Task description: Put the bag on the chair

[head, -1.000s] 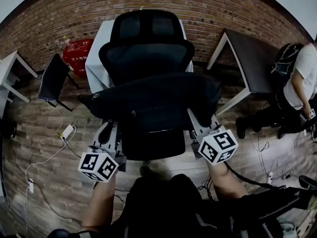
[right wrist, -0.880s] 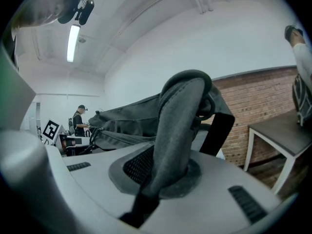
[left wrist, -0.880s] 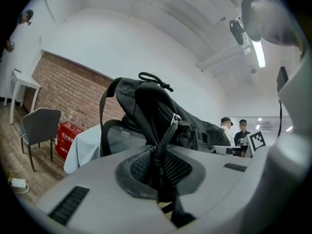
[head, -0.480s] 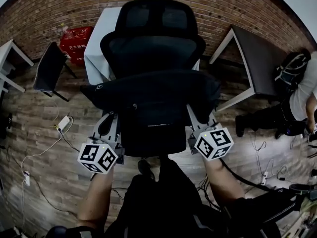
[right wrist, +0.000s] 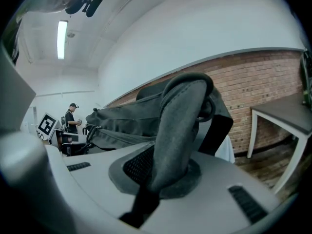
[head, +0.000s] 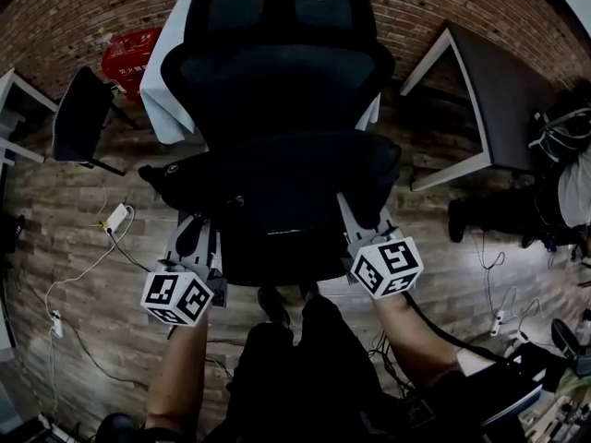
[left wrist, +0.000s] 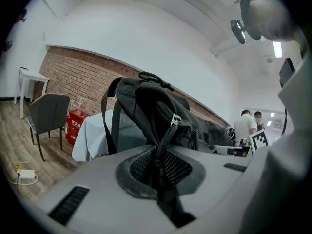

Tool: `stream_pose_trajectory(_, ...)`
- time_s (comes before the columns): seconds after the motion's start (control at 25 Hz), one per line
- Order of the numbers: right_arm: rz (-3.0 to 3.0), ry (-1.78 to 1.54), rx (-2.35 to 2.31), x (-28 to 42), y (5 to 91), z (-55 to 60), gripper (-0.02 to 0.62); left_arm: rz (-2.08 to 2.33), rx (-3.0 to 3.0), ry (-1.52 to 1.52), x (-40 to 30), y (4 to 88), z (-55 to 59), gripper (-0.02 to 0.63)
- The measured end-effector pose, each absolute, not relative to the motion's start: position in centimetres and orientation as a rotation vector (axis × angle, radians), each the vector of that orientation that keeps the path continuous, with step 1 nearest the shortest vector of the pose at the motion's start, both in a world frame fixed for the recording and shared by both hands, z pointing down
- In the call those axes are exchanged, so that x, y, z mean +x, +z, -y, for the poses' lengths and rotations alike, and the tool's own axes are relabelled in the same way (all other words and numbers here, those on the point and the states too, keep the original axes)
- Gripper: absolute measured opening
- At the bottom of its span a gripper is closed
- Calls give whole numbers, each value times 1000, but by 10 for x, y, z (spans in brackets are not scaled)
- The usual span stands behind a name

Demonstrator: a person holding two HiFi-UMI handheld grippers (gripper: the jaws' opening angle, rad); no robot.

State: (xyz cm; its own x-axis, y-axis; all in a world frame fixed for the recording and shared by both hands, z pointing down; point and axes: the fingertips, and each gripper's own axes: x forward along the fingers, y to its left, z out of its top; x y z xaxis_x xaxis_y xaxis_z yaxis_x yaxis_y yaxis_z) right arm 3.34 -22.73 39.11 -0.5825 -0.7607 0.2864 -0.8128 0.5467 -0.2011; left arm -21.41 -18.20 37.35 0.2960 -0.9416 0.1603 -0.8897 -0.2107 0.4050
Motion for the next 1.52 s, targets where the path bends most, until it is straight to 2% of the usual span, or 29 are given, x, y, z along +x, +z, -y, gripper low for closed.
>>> stream_pose_trajectory(0.6,2520,539,1278,44,492,271,34,1646,2022,-82,-202,481,226,26)
stream_pose_trajectory(1.52,2428,653,1231,37,616,311,34,1681,1890,103,-207,601,266,26)
